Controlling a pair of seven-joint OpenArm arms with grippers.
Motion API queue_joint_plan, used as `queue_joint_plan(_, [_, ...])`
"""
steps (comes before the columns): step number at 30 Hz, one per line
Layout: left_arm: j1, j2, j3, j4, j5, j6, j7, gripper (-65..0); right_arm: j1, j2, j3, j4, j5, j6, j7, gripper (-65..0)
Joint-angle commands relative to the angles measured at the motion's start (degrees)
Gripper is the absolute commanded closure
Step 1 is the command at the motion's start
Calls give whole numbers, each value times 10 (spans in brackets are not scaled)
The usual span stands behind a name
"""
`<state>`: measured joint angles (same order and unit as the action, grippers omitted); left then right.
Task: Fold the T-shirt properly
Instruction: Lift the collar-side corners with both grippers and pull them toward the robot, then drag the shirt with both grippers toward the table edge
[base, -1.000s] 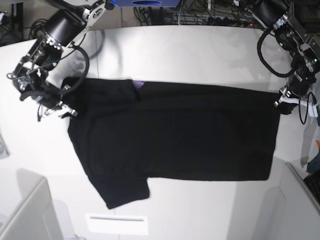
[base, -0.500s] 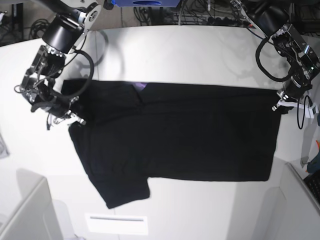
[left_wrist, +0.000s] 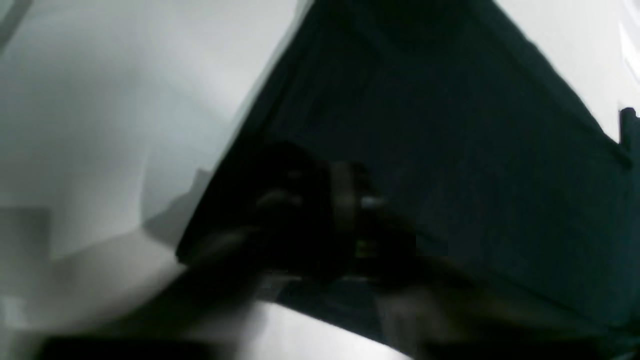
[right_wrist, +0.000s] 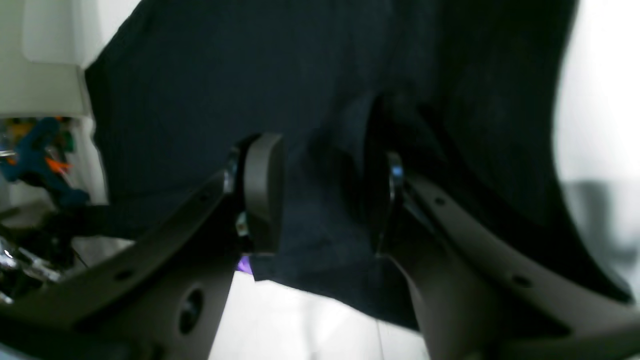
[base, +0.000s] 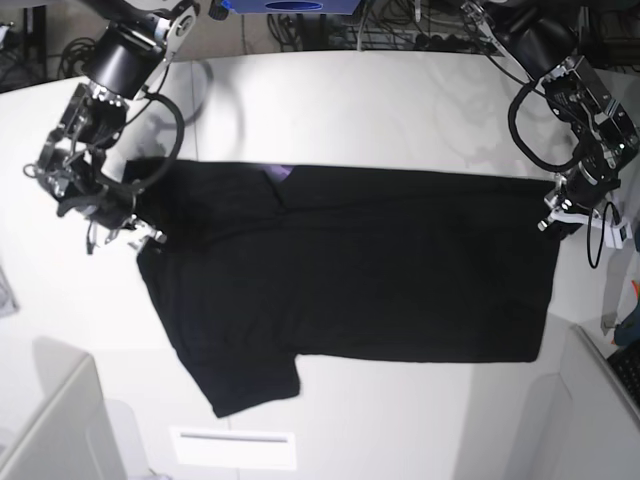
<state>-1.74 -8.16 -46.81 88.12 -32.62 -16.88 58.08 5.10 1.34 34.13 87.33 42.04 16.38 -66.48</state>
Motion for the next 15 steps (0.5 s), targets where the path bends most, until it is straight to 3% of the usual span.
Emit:
queue_joint_plan(1, [-7, -9, -1, 12, -7, -3, -10, -318, 3, 5, 1, 33, 16, 3, 9, -249])
queue_joint_plan(4, [-7, -9, -2, 21, -8, -3, -10, -481, -25, 3, 2, 91, 16, 3, 9, -252])
queue_joint_plan(6, [-1, -8, -10, 42, -10, -3, -10, -530, -50, -1, 3, 135, 16, 3, 10, -254])
queue_joint_plan(11, [43, 31, -113, 80, -11, -6, -9, -523, -136, -58, 88, 265, 13, 2, 14, -251])
queue_joint_plan(15, [63, 42, -146, 61, -11, -7, -10, -523, -181, -93, 159, 270, 13, 2, 14, -251])
